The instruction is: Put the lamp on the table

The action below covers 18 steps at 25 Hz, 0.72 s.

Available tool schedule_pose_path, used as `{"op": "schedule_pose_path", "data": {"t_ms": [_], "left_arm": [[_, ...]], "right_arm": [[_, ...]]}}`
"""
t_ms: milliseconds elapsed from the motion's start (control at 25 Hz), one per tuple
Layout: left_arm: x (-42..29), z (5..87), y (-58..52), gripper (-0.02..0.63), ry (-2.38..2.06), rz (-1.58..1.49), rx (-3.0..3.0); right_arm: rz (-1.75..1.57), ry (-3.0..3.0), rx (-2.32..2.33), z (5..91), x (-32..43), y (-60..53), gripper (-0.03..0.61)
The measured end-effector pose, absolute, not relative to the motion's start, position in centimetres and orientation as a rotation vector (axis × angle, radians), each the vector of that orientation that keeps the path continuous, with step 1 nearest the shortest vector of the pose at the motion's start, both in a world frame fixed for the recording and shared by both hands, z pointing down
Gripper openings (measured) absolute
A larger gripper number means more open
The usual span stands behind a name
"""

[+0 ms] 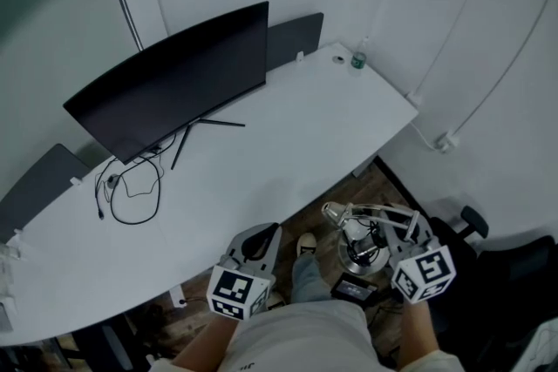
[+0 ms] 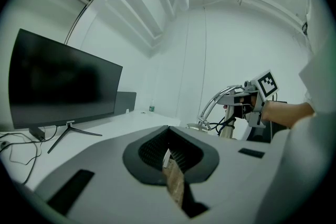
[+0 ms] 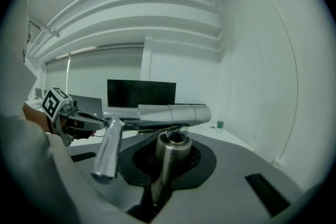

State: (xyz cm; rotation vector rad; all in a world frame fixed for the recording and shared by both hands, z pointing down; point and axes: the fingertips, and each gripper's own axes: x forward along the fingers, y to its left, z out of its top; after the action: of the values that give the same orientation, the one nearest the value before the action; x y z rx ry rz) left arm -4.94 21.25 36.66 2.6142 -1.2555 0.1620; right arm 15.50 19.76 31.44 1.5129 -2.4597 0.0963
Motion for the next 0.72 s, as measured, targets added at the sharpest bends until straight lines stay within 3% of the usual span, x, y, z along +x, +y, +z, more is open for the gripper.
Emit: {"op": "schedule_pose_path", "data": {"t_ms": [720], "left_arm": [[-1.8, 36.5, 7.0, 0.003, -1.279, 0.17, 2.575]], "right_arm": [[0.082, -2.506, 1.407, 30.5, 16.8, 5.2, 0.046]]}}
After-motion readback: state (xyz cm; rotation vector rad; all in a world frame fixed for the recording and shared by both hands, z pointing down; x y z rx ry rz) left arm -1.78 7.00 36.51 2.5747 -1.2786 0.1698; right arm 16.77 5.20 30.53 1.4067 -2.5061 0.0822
